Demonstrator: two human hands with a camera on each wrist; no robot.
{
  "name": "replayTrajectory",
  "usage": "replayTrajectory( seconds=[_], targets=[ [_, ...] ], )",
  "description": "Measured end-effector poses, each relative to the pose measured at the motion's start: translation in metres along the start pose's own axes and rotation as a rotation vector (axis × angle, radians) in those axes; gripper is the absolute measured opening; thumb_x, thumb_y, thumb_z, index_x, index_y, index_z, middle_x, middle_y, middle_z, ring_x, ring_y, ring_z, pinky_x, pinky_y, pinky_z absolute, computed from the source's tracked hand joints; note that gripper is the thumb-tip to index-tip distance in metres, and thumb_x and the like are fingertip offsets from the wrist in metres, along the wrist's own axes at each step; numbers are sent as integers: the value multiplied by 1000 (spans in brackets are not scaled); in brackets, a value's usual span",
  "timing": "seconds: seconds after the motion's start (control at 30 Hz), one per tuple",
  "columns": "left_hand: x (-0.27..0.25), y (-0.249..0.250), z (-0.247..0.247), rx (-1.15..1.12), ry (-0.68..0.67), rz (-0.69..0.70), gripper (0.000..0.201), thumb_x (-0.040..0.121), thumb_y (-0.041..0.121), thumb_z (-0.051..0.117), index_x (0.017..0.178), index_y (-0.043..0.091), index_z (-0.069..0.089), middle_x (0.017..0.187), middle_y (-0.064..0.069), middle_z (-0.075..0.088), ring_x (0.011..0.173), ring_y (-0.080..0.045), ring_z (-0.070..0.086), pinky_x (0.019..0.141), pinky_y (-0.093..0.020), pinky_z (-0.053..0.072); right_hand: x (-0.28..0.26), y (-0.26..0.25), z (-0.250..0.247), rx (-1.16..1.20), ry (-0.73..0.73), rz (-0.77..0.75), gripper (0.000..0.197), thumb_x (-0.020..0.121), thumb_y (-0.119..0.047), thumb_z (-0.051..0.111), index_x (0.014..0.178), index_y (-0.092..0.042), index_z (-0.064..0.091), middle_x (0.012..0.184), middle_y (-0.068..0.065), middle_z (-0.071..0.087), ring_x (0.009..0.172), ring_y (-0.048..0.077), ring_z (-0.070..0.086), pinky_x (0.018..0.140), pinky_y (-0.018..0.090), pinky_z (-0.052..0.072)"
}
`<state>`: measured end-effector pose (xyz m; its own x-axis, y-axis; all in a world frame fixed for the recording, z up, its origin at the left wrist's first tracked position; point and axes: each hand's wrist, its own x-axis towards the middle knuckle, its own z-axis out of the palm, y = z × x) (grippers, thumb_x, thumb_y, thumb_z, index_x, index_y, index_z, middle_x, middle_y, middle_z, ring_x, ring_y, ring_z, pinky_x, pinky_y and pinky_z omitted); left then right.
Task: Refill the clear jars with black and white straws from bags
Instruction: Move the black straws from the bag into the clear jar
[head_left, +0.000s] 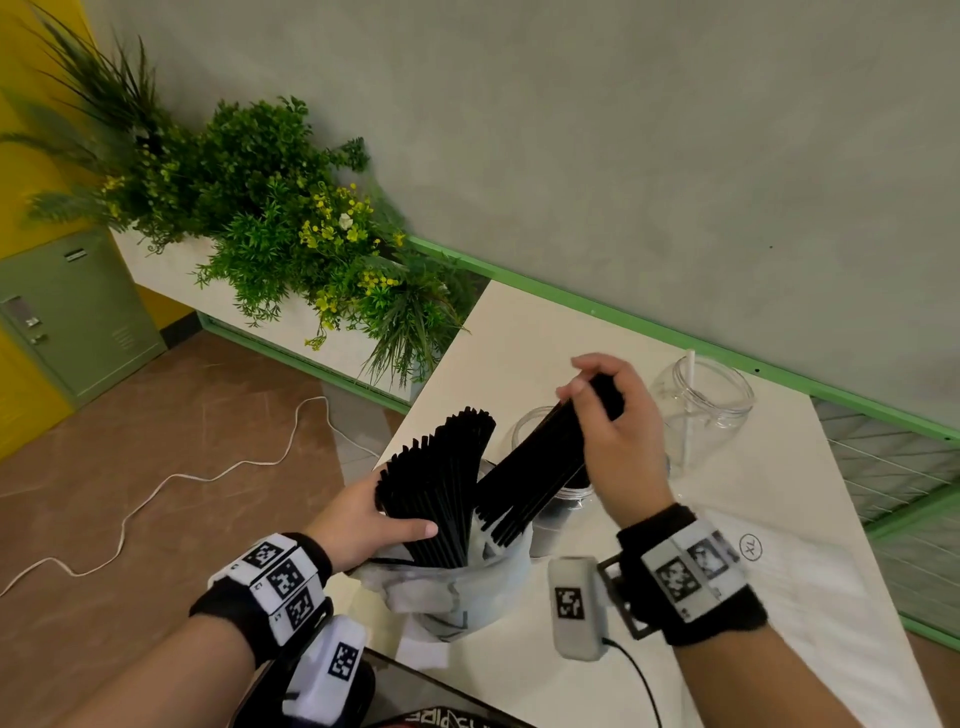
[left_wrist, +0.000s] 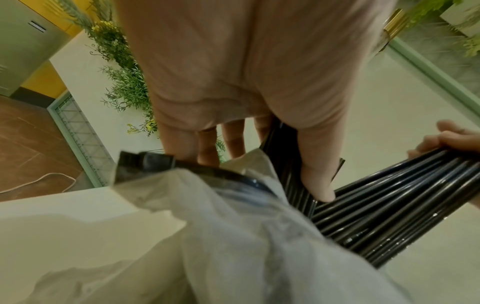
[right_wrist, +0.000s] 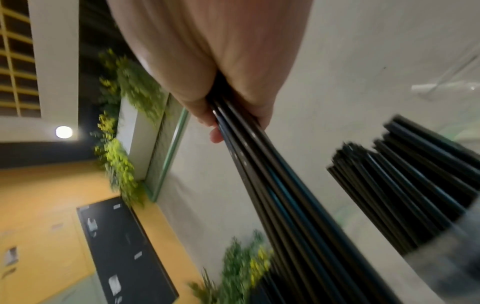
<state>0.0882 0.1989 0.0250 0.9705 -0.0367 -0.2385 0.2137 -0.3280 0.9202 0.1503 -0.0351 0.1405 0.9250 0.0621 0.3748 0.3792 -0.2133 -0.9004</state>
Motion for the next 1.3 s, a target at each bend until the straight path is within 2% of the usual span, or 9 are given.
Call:
replayTrajectory(
  seconds=[0.23,0.33,0.43,0.57,0.73,0.8,0.93,1.1,1.3],
  targets=[
    [1,-3,4,11,48,-8,54,60,36,87,102,39,53,108,12,65,107,-9,59,91,-26,45,37,-33,-48,186,174,-26,21,96,-3,51,99,-22,59,89,17,58,82,14,64,76,27,53],
    [1,-4,5,32,62,-17,62,50,48,84,104,37,55,107,11,67,105,-9,60,93,-29,46,46,-37,-57,161,259,-96,18,96,-3,50,102,-18,58,86,10,61,86,16,63,84,31,54],
    [3,-7,5,37,77,-19,72,41,59,76,106,34,58,105,12,68,102,-7,62,93,-32,48,48,-29,-54,43,279,-150,21,95,-2,49,103,-20,56,94,19,62,89,16,66,86,33,53],
    [2,-5,5,47,72,-26,59,53,43,86,104,36,57,105,12,68,103,-9,62,91,-29,47,42,-7,-39,-182,247,-250,31,93,0,50,97,-31,51,101,10,58,96,17,64,87,31,50],
    [0,-5,6,54,67,-33,60,56,38,86,108,33,57,107,12,67,104,-9,61,92,-29,46,31,20,-26,-322,255,-325,23,90,6,48,95,-14,55,101,6,52,95,19,57,86,25,46],
    [-1,-5,6,52,74,-32,58,54,41,85,104,36,56,107,12,67,103,-8,61,92,-29,46,27,29,-20,-363,260,-338,18,89,9,49,95,-6,58,103,7,51,94,12,51,88,14,41],
    [-1,-3,7,57,68,-18,48,68,25,85,102,39,54,108,11,66,105,-11,60,93,-30,46,14,47,-8,-441,184,-383,16,89,10,54,99,1,62,107,7,47,97,2,43,93,7,34],
    [-2,-2,6,54,55,-27,64,43,57,76,101,39,55,106,12,67,103,-7,61,93,-31,47,0,71,-2,-496,29,-420,22,88,5,60,110,-1,61,113,12,53,103,9,49,98,12,38],
    [-1,-3,4,60,43,-40,68,43,59,75,105,39,56,108,12,67,104,-7,61,94,-32,48,-2,94,-3,-554,-242,-390,19,93,3,54,110,-2,63,110,8,60,103,0,48,99,11,36]
  ],
)
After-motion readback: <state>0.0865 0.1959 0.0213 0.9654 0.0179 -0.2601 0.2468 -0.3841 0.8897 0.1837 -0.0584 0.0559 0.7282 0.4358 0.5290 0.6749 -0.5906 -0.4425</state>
